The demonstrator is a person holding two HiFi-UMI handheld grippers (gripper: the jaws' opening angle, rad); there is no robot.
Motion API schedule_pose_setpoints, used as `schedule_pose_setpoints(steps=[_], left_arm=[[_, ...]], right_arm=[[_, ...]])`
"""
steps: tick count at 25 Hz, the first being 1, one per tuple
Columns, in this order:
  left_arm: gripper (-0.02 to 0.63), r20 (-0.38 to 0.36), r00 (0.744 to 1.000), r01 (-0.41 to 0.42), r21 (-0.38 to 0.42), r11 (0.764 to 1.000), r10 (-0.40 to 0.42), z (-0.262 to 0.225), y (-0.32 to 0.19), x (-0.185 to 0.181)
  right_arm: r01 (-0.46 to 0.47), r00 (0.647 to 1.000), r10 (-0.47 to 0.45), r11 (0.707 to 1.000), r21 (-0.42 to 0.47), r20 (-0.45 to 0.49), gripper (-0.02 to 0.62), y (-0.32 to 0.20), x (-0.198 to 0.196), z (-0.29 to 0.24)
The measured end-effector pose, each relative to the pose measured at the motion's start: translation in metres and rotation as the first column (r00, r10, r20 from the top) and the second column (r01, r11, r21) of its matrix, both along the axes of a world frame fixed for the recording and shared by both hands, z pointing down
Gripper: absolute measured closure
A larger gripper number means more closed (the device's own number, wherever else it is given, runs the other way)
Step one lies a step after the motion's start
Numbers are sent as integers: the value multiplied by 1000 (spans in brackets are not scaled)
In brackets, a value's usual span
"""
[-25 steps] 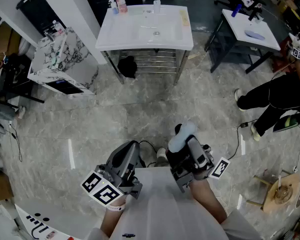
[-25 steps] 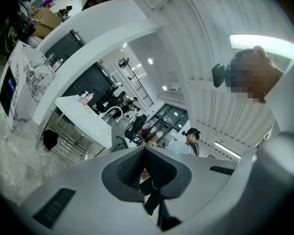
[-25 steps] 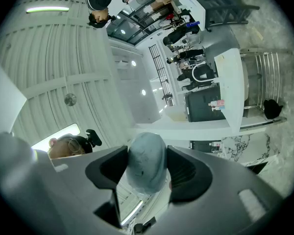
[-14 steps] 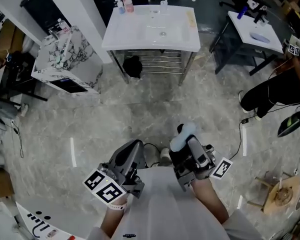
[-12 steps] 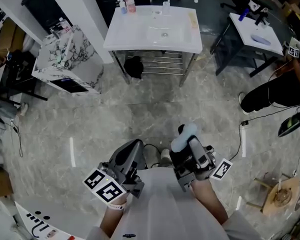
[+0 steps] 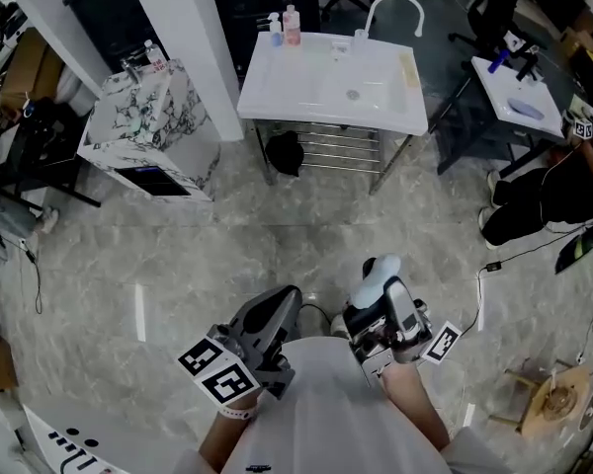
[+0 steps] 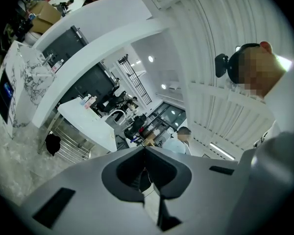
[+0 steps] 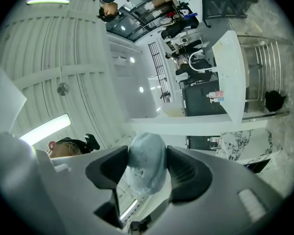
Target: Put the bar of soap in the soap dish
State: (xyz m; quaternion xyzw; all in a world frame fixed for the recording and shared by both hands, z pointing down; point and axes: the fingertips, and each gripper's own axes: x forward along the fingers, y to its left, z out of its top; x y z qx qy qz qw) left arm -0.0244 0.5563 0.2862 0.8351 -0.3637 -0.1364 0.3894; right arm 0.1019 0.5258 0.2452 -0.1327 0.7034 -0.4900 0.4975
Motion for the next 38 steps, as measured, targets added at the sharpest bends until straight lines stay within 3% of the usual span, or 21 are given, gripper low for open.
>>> schedule_pose_setpoints(steps=[7, 13, 21, 29, 38], left_arm=[[597, -10, 999, -32, 12, 999, 32, 3, -3, -61], [597, -24, 999, -46, 6, 999, 46, 8, -11, -97], [597, -15, 996, -89, -8, 996, 89, 10, -30, -97], [597, -4, 997, -80, -30, 996, 80, 13, -64, -98], [597, 9, 995, -96, -21, 995, 96, 8, -122, -59]], right_arm=[[-7, 1000, 7, 1000, -11, 14, 331, -10, -64, 10], [-47, 999, 47, 999, 2, 21, 331, -13, -92, 8], [-73, 997, 73, 997, -15, 15, 333, -29, -93, 12], [-59, 998, 59, 998, -23, 28, 333, -68, -94, 14], [-56, 998, 56, 998, -5, 32, 334, -123, -56, 7]])
